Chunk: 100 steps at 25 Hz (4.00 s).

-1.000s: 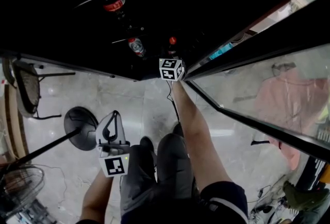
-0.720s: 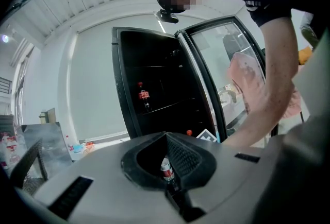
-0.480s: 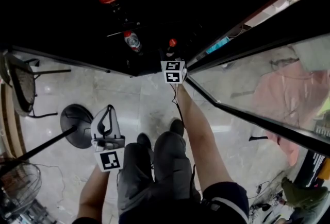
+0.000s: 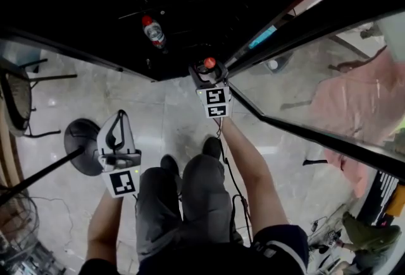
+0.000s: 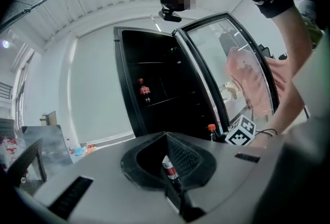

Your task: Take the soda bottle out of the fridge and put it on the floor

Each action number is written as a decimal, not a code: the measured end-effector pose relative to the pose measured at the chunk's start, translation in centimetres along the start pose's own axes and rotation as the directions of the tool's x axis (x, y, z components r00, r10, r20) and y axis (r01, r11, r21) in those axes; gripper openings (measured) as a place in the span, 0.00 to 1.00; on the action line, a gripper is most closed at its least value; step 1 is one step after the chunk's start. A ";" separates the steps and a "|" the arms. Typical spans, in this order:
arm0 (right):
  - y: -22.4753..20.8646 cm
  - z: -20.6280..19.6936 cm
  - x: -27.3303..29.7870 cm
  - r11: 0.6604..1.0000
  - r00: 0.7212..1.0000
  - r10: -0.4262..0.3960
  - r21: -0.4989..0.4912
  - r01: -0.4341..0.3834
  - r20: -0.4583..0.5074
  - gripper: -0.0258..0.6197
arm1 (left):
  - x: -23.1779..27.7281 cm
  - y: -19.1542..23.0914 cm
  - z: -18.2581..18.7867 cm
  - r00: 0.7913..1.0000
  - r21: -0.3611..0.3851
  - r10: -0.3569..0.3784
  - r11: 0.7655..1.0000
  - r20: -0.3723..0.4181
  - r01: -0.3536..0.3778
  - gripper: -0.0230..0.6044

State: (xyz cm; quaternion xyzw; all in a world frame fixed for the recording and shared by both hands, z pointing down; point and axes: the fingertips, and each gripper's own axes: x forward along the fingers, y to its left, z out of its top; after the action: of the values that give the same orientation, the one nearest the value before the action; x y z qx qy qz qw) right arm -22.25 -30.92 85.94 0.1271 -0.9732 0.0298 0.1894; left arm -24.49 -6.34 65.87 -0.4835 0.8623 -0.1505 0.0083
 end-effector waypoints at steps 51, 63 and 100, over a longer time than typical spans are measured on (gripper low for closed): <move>7.2 -29.6 2.1 0.969 0.975 0.169 -0.155 -0.191 -0.143 0.54 | 0.6 -4.4 -18.5 0.986 0.000 -0.088 0.996 0.140 0.089 0.07; 7.7 -29.9 1.6 0.946 0.975 0.197 -0.241 -0.216 -0.102 0.56 | 0.5 -4.7 -19.0 0.987 0.009 -0.089 0.996 0.136 0.088 0.07; 7.2 -23.4 -6.7 0.955 0.982 0.186 -0.229 -0.186 -0.023 0.45 | -0.1 -4.1 -16.1 0.986 0.029 -0.095 0.995 0.134 0.092 0.07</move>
State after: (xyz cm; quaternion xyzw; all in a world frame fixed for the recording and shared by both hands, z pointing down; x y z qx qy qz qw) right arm -9.64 -19.85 105.02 0.0122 -0.9775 -0.0656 0.1999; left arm -23.60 -4.17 82.33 -0.5323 0.8343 -0.1277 0.0651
